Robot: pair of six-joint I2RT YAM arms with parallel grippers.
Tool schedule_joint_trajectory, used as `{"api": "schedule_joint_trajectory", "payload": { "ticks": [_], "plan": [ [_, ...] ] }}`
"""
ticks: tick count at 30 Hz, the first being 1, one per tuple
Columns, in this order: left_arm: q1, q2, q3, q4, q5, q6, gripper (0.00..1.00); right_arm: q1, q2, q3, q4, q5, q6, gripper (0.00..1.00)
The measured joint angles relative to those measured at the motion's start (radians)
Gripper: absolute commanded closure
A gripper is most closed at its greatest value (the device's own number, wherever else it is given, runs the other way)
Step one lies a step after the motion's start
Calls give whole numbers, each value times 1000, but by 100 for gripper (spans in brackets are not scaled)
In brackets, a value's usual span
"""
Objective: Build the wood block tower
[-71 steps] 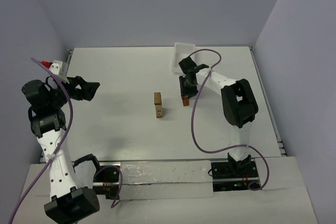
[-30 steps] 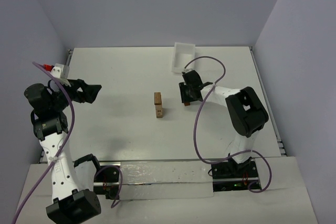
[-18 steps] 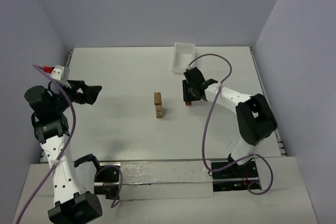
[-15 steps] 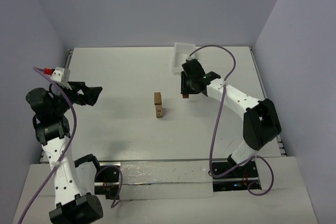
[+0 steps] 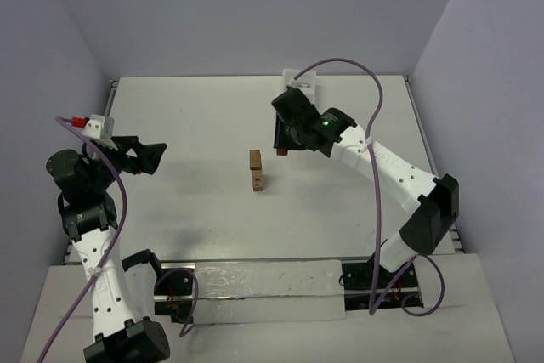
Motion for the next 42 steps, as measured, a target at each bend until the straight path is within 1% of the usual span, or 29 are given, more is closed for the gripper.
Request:
{"api": "schedule_joint_trajectory", "payload": {
  "ticks": [3, 6, 15, 23, 27, 31, 42],
  "plan": [
    [0, 0, -12, 6, -8, -8, 1, 75, 25, 59, -13, 5, 4, 100],
    [0, -8, -18, 8, -20, -13, 1, 108, 50, 96, -23, 14, 4, 100],
    [0, -34, -45, 35, -54, -47, 1, 110, 163, 131, -38, 29, 8, 99],
    [0, -37, -64, 51, -67, -68, 1, 116, 202, 146, -43, 17, 18, 98],
    [0, -37, -64, 64, -67, -72, 1, 135, 224, 160, -44, 18, 19, 96],
    [0, -37, -65, 68, -67, -72, 1, 147, 240, 174, -44, 26, 21, 91],
    [0, -42, -81, 75, -69, -72, 1, 158, 290, 211, -45, 51, 38, 88]
  ]
}}
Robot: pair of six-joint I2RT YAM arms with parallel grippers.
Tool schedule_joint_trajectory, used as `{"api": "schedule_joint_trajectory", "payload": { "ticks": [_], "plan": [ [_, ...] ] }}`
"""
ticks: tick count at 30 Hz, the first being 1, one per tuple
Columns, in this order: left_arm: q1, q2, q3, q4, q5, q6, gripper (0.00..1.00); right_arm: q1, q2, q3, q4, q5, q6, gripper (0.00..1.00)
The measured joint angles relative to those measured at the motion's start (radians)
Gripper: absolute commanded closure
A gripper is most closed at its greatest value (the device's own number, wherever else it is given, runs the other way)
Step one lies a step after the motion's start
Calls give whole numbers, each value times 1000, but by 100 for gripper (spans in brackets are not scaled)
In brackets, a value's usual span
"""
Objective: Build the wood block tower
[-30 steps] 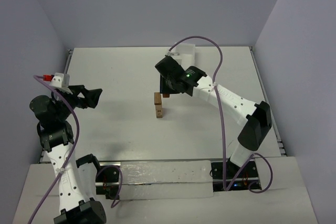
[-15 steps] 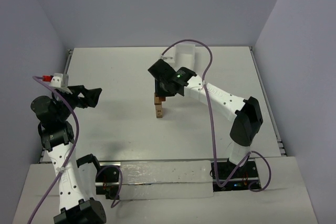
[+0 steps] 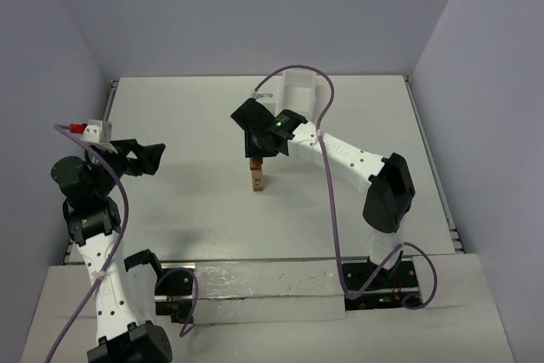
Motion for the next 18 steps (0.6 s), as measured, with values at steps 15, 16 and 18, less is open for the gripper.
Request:
{"api": "schedule_joint_trajectory", "payload": {
  "ticks": [15, 16, 18],
  "plan": [
    [0, -1, -10, 7, -2, -1, 1, 1, 19, 4, 0, 3, 7, 77],
    [0, -1, -10, 8, -3, 0, 1, 1, 20, 4, 0, 3, 7, 77],
    [0, -1, -10, 8, -4, 0, 1, 1, 20, 5, 0, 3, 8, 77]
  ]
}}
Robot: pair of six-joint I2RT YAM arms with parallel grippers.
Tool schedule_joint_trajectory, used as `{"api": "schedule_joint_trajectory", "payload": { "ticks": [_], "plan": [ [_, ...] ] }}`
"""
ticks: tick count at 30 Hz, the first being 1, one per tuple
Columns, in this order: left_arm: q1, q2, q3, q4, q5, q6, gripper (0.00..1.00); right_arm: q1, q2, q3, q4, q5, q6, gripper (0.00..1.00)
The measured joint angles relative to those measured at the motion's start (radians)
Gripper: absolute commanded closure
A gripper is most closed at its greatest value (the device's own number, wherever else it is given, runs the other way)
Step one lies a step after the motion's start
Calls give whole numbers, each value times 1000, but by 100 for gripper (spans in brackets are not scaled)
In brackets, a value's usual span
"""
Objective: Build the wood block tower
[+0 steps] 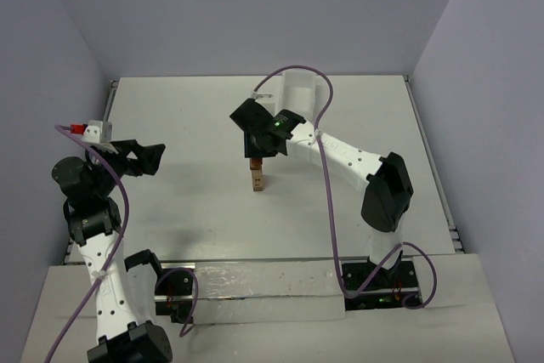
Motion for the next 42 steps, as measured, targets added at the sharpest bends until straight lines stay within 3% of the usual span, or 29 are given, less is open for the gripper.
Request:
{"api": "schedule_joint_trajectory", "payload": {
  "ticks": [19, 25, 29, 31, 37, 42],
  "plan": [
    [0, -5, -6, 7, -11, -1, 1, 0, 24, 10, -1, 6, 18, 64],
    [0, -7, -6, 7, -11, -2, 1, 1, 29, 10, -1, 7, 22, 56],
    [0, -8, -6, 7, -12, -2, 1, 4, 31, 10, -1, 7, 23, 45],
    [0, -9, -6, 7, -14, -2, 1, 5, 31, 10, -1, 7, 24, 29],
    [0, -11, -6, 7, -19, -2, 1, 7, 32, 10, 0, 3, 25, 6],
    [0, -11, -12, 8, -21, -2, 1, 10, 32, 10, 0, -2, 17, 0]
  ]
}}
